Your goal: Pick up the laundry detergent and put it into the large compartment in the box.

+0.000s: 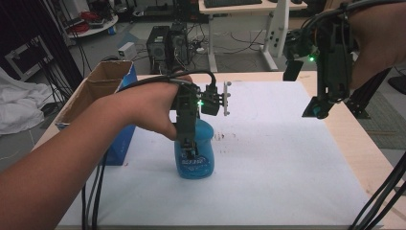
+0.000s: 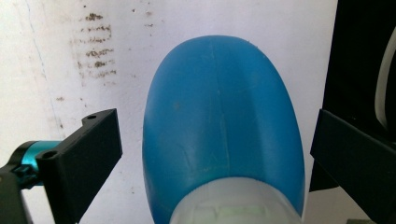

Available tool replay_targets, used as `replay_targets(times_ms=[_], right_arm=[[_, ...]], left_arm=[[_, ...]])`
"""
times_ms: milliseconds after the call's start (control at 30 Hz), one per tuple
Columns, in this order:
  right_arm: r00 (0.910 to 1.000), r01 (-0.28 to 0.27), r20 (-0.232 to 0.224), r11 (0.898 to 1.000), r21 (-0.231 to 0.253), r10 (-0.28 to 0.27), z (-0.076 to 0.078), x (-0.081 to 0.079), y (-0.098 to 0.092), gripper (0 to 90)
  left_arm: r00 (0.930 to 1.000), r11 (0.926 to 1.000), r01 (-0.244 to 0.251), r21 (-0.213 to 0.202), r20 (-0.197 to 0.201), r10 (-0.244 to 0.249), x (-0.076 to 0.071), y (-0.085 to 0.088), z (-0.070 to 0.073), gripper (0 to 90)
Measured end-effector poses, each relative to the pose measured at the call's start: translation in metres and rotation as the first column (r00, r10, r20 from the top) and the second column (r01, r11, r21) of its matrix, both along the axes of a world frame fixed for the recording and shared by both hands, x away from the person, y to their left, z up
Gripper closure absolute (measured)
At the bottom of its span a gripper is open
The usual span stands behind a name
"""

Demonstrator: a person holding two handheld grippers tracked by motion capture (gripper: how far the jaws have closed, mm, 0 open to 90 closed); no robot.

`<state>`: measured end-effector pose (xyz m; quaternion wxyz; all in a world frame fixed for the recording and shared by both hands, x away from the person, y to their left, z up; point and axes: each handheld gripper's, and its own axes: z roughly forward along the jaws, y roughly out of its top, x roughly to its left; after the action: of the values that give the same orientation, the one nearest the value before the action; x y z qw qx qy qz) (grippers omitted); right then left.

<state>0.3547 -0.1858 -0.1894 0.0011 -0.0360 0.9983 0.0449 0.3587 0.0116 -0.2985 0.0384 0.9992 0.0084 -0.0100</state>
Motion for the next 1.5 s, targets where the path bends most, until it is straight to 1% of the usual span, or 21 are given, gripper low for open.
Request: replay_targets(times_ms=[67, 133, 300, 367, 467, 533, 667, 700, 767, 833, 933, 1100, 1167, 1300, 1433, 1500], right_arm=[[1.0000, 0.003, 0.000, 1.000, 0.000, -0.003, -0.0006, 0.0002, 0.0001, 0.7], [1.0000, 0.000, -0.003, 1.000, 0.004, 0.000, -0.0009, 0.0004, 0.0003, 0.7], [1.0000, 0.000, 0.000, 1.000, 0.004, 0.000, -0.0005, 0.0006, 0.0001, 0.7], [1.0000, 0.003, -0.002, 1.000, 0.006, -0.003, -0.0006, 0.0007, -0.0003, 0.7], [1.0000, 0.002, 0.001, 1.000, 0.000, -0.002, -0.0013, 0.0012, -0.0007, 0.7], [1.0000, 0.002, 0.002, 1.000, 0.001, -0.002, -0.0013, 0.0014, -0.0006, 0.7], [1.0000, 0.001, 0.001, 1.000, 0.001, -0.001, -0.0023, 0.0014, -0.0002, 0.8], [1.0000, 0.002, 0.000, 1.000, -0.001, -0.002, -0.0028, 0.0012, -0.0002, 0.8], [1.0000, 0.000, -0.001, 1.000, 0.001, 0.000, -0.0036, 0.0013, -0.0003, 0.8], [1.0000, 0.001, -0.002, 1.000, 0.000, -0.001, -0.0042, 0.0014, -0.0004, 0.7], [1.0000, 0.004, 0.000, 1.000, -0.001, -0.004, -0.0047, 0.0013, -0.0005, 0.8], [1.0000, 0.006, -0.001, 1.000, -0.007, -0.006, -0.0052, 0.0007, -0.0001, 0.7], [1.0000, 0.005, 0.003, 1.000, -0.010, -0.005, -0.0059, 0.0000, 0.0003, 0.8], [1.0000, 0.000, -0.002, 1.000, -0.005, 0.000, -0.0073, -0.0003, 0.0005, 0.7], [1.0000, 0.004, -0.003, 1.000, -0.008, -0.004, -0.0076, 0.0006, 0.0003, 0.8], [1.0000, 0.005, -0.002, 1.000, -0.008, -0.005, -0.0077, 0.0006, 0.0005, 0.8]], left_arm=[[1.0000, 1.0000, -0.007, 0.006, -0.002, 0.007, 0.0002, 0.0000, -0.0006, 2.0], [0.9999, 0.9999, -0.012, 0.007, 0.011, 0.011, 0.0005, -0.0001, -0.0008, 2.0], [0.9996, 0.9997, -0.023, 0.005, 0.015, 0.023, 0.0014, -0.0001, -0.0011, 2.0], [0.9995, 0.9995, -0.027, 0.015, 0.020, 0.026, 0.0013, -0.0006, -0.0009, 2.0], [0.9996, 0.9994, -0.026, 0.025, 0.014, 0.025, 0.0008, -0.0016, -0.0008, 7.1], [0.9994, 0.9993, -0.024, 0.030, 0.025, 0.023, 0.0006, -0.0020, -0.0008, 7.5], [0.9994, 0.9994, -0.020, 0.029, 0.029, 0.019, -0.0001, -0.0020, -0.0005, 7.9], [0.9993, 0.9993, -0.020, 0.030, 0.033, 0.019, -0.0003, -0.0021, 0.0000, 9.7], [0.9992, 0.9994, -0.021, 0.028, 0.034, 0.020, -0.0012, -0.0021, -0.0001, 9.8], [0.9989, 0.9992, -0.020, 0.034, 0.043, 0.019, -0.0020, -0.0026, 0.0002, 12.1], [0.9992, 0.9990, -0.021, 0.039, 0.034, 0.019, -0.0025, -0.0028, 0.0002, 15.1], [0.9991, 0.9988, -0.026, 0.041, 0.033, 0.025, -0.0023, -0.0028, -0.0002, 15.4], [0.9993, 0.9988, -0.026, 0.042, 0.030, 0.025, -0.0026, -0.0031, -0.0003, 18.6], [0.9991, 0.9986, -0.029, 0.045, 0.031, 0.028, -0.0031, -0.0037, -0.0019, 20.9], [0.9990, 0.9987, -0.035, 0.038, 0.029, 0.034, -0.0022, -0.0031, -0.0015, 23.1], [0.9991, 0.9986, -0.037, 0.037, 0.020, 0.036, -0.0023, -0.0026, -0.0014, 24.4]])
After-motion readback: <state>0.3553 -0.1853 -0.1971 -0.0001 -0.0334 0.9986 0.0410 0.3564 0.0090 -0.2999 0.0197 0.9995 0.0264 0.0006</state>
